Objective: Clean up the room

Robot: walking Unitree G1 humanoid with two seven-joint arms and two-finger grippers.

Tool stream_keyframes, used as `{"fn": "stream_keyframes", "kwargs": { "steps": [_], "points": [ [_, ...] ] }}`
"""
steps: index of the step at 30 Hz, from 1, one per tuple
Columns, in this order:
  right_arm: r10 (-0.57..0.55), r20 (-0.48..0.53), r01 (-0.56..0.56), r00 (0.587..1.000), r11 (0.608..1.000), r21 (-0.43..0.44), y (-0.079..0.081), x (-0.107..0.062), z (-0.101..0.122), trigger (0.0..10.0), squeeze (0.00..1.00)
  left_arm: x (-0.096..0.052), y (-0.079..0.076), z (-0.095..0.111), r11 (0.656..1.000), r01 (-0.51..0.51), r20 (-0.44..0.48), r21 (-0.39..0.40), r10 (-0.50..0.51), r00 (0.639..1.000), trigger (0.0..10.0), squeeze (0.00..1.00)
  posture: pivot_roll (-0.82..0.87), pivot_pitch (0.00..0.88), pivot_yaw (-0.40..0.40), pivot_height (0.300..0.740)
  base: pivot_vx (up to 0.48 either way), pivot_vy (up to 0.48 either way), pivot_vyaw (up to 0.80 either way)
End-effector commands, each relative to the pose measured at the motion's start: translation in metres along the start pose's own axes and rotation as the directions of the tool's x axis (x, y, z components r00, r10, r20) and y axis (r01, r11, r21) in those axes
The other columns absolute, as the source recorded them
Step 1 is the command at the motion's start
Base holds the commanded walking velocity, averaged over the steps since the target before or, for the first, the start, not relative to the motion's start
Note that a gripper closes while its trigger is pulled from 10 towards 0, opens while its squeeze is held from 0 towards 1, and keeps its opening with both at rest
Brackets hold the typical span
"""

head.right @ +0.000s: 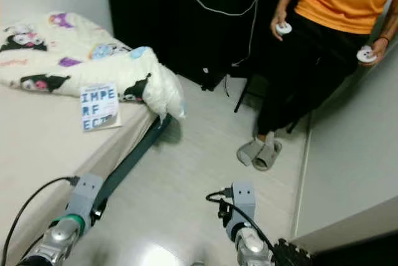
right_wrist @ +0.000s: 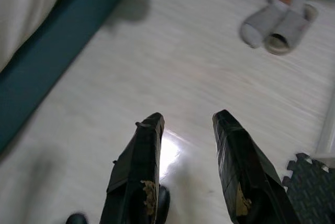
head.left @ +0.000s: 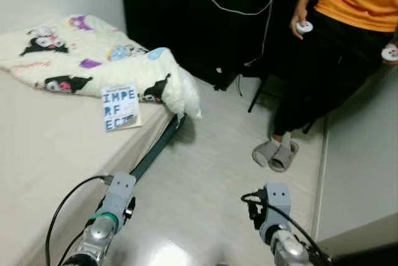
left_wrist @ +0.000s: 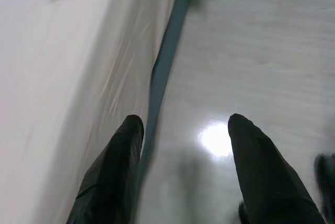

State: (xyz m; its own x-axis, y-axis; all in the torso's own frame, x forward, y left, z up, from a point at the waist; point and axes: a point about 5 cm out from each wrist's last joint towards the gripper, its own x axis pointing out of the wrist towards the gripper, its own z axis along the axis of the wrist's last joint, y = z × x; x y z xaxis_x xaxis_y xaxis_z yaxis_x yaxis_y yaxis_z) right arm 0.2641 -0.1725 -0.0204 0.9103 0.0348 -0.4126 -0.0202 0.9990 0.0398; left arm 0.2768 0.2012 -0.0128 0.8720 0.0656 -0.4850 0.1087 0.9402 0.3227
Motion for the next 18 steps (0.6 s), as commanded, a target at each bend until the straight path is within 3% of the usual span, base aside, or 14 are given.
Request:
{"fn": "stream_keyframes", "kwargs": {
  "steps": [1, 4, 15, 18],
  "points": [
    [-0.041, -0.029, 0.041, 0.999, 0.999, 0.007, -0.0127, -0.0051, -0.0078, 10.0, 0.00, -0.0019, -0.0111, -0.0048, 0.999, 0.032, -0.018, 0.000, -0.032, 0.999, 10.0, 0.00, 0.01, 0.076, -0.039, 0.720, 0.480, 0.000, -0.80],
    [-0.042, -0.028, 0.042, 0.999, 0.999, 0.004, -0.0130, -0.0051, -0.0075, 10.0, 0.00, -0.0018, -0.0111, -0.0046, 0.999, 0.032, -0.018, 0.001, -0.032, 0.999, 10.0, 0.00, 0.01, 0.074, -0.036, 0.720, 0.480, 0.000, -0.65],
    [-0.032, -0.022, 0.031, 0.999, 0.999, -0.023, -0.0122, -0.0041, -0.0054, 10.0, 0.00, -0.0013, -0.0110, -0.0038, 0.999, 0.033, -0.019, 0.002, -0.033, 0.999, 10.0, 0.00, 0.01, 0.073, -0.035, 0.720, 0.480, 0.000, 0.00],
    [-0.022, -0.019, 0.021, 1.000, 0.999, -0.031, -0.0110, -0.0040, -0.0050, 10.0, 0.00, -0.0012, -0.0116, -0.0034, 0.999, 0.035, -0.017, 0.004, -0.035, 0.999, 10.0, 0.00, 0.01, 0.073, -0.035, 0.720, 0.480, 0.000, 0.50]
  ]
}}
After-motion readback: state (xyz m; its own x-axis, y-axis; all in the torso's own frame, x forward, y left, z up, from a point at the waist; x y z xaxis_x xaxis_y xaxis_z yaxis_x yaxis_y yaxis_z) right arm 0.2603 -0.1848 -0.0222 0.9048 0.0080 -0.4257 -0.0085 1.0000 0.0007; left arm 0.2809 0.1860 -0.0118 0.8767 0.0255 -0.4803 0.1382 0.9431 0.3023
